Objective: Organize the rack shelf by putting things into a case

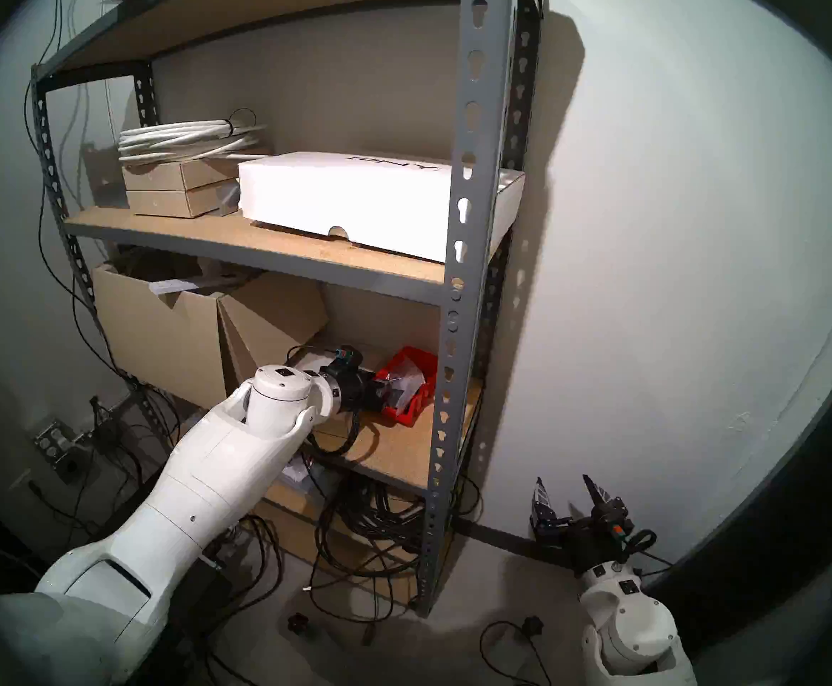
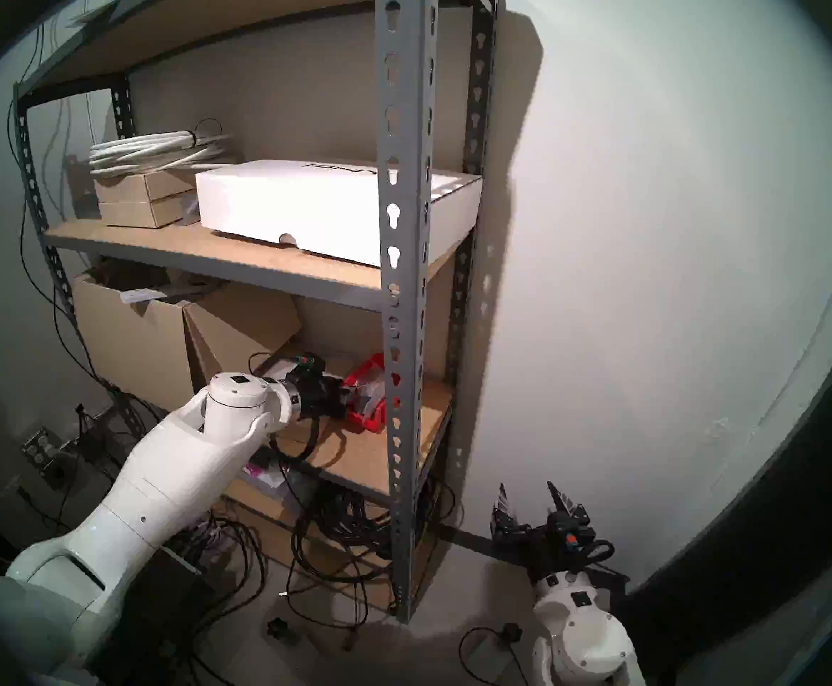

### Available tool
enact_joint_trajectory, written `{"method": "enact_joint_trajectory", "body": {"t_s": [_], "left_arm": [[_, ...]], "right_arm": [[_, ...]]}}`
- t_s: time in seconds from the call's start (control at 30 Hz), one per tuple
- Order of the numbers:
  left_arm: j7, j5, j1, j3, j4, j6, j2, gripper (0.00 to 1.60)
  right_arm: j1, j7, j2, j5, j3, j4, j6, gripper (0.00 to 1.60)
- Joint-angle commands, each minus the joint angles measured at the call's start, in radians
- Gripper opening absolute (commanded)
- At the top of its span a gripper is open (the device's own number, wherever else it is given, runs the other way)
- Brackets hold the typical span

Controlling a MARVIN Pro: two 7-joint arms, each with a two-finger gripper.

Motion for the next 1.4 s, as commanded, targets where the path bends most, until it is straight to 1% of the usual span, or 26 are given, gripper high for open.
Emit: {"method": "enact_joint_trajectory", "body": {"t_s": [0.0,0.1,0.2,0.23,0.27,0.3,0.37,0.43,0.5,0.53,0.57,0.67,0.8,1.07,1.13,1.23,1.3,1.33,1.37], "left_arm": [[0.0,0.0,-0.031,-0.004,-0.002,0.006,-0.015,0.67],[-0.002,0.003,-0.035,-0.004,0.004,0.006,-0.02,0.55],[-0.004,0.005,-0.038,-0.005,0.004,0.01,-0.024,0.55],[-0.005,0.006,-0.039,-0.004,0.007,0.009,-0.026,0.51],[-0.009,0.007,-0.041,-0.002,0.013,0.011,-0.028,0.42],[-0.009,0.008,-0.04,-0.002,0.015,0.01,-0.03,0.26],[-0.01,0.009,-0.037,-0.001,0.016,0.009,-0.032,0.05],[-0.01,0.01,-0.032,-0.001,0.014,0.008,-0.033,0.0],[-0.013,0.001,-0.02,-0.005,0.002,0.014,-0.034,0.0],[-0.018,-0.02,-0.011,-0.018,-0.006,0.027,-0.039,0.0],[-0.018,-0.025,-0.004,-0.023,-0.016,0.029,-0.04,0.0],[-0.01,-0.021,0.007,-0.021,-0.043,0.045,-0.035,0.02],[-0.001,-0.027,0.045,-0.027,-0.085,0.06,-0.025,0.01],[0.02,-0.04,0.12,-0.04,-0.151,0.058,-0.008,0.06],[0.025,-0.042,0.13,-0.042,-0.156,0.055,-0.006,0.07],[0.031,-0.047,0.144,-0.046,-0.167,0.056,-0.001,0.12],[0.033,-0.047,0.148,-0.046,-0.169,0.055,0.004,0.22],[0.034,-0.047,0.149,-0.046,-0.168,0.054,0.005,0.33],[0.037,-0.049,0.149,-0.049,-0.167,0.051,0.005,0.35]], "right_arm": [[0.001,0.0,0.0,0.0,0.0,-0.021,-0.002,1.6],[0.001,0.0,0.0,0.0,0.0,-0.021,-0.002,1.6],[0.001,0.0,0.0,0.0,0.0,-0.021,-0.002,1.6],[0.001,0.0,0.0,0.0,0.0,-0.021,-0.002,1.6],[0.001,0.0,0.0,0.0,0.0,-0.021,-0.002,1.6],[0.001,0.0,0.0,0.0,0.0,-0.021,-0.002,1.6],[0.001,0.0,0.0,0.0,0.0,-0.021,-0.002,1.6],[0.001,0.0,0.0,0.0,0.0,-0.021,-0.002,1.6],[0.001,0.0,0.0,0.0,0.0,-0.021,-0.002,1.6],[0.001,0.0,0.0,0.0,0.0,-0.021,-0.002,1.6],[0.001,0.0,0.0,0.0,0.0,-0.021,-0.002,1.6],[0.001,0.0,0.0,0.0,0.0,-0.021,-0.002,1.6],[0.001,0.0,0.0,0.0,0.0,-0.021,-0.002,1.6],[0.001,0.0,0.0,0.0,0.0,-0.021,-0.002,1.6],[0.001,0.0,0.0,0.0,0.0,-0.021,-0.002,1.6],[0.001,0.0,0.0,0.0,0.0,-0.021,-0.002,1.6],[0.001,0.0,0.0,0.0,0.0,-0.021,-0.002,1.6],[0.001,0.0,0.0,0.0,0.0,-0.021,-0.002,1.6],[0.001,0.0,0.0,0.0,0.0,-0.021,-0.002,1.6]]}}
